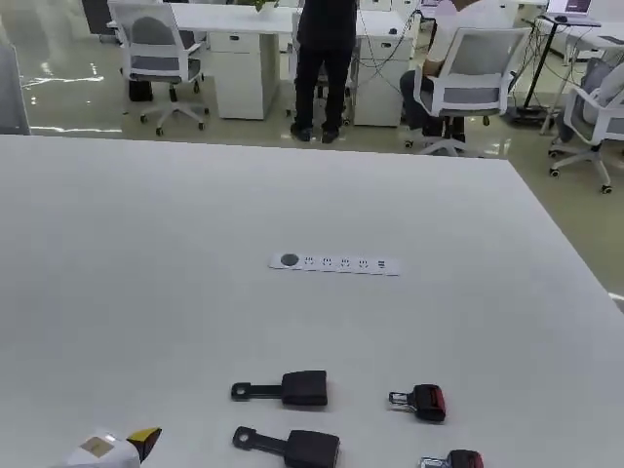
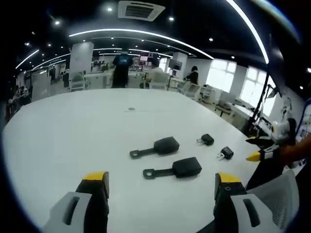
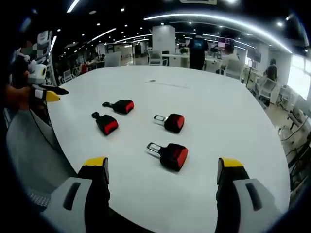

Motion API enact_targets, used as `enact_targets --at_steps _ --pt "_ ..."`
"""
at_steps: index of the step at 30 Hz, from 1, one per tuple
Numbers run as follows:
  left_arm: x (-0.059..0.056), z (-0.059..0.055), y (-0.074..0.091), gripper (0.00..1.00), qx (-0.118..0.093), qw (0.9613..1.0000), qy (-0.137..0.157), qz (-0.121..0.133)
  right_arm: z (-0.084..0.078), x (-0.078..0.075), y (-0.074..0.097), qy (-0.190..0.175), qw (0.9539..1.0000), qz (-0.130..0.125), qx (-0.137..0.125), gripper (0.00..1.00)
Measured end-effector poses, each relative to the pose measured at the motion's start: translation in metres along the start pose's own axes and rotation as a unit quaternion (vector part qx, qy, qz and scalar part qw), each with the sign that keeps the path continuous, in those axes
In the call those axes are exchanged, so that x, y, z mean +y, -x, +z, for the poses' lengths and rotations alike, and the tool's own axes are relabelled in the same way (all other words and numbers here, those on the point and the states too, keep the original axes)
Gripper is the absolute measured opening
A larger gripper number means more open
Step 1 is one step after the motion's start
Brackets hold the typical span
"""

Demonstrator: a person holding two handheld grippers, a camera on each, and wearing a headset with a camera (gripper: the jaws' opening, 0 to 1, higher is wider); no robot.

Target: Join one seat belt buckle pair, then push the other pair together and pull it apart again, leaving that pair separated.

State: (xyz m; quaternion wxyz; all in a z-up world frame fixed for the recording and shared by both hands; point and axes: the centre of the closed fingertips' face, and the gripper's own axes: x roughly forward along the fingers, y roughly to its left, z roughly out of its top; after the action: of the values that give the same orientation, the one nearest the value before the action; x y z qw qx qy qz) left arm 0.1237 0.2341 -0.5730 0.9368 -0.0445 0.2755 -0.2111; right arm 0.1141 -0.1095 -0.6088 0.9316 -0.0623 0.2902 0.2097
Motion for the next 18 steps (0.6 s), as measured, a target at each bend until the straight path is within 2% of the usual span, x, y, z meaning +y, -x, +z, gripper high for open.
enact_targets --at_steps 18 --pt "-0.0028 -0.0029 -0.0022 0.95 0.001 1.0000 0.003 -0.005 -0.0003 -0.0002 -0.0011 0.001 1.0000 0.005 0.001 0.93"
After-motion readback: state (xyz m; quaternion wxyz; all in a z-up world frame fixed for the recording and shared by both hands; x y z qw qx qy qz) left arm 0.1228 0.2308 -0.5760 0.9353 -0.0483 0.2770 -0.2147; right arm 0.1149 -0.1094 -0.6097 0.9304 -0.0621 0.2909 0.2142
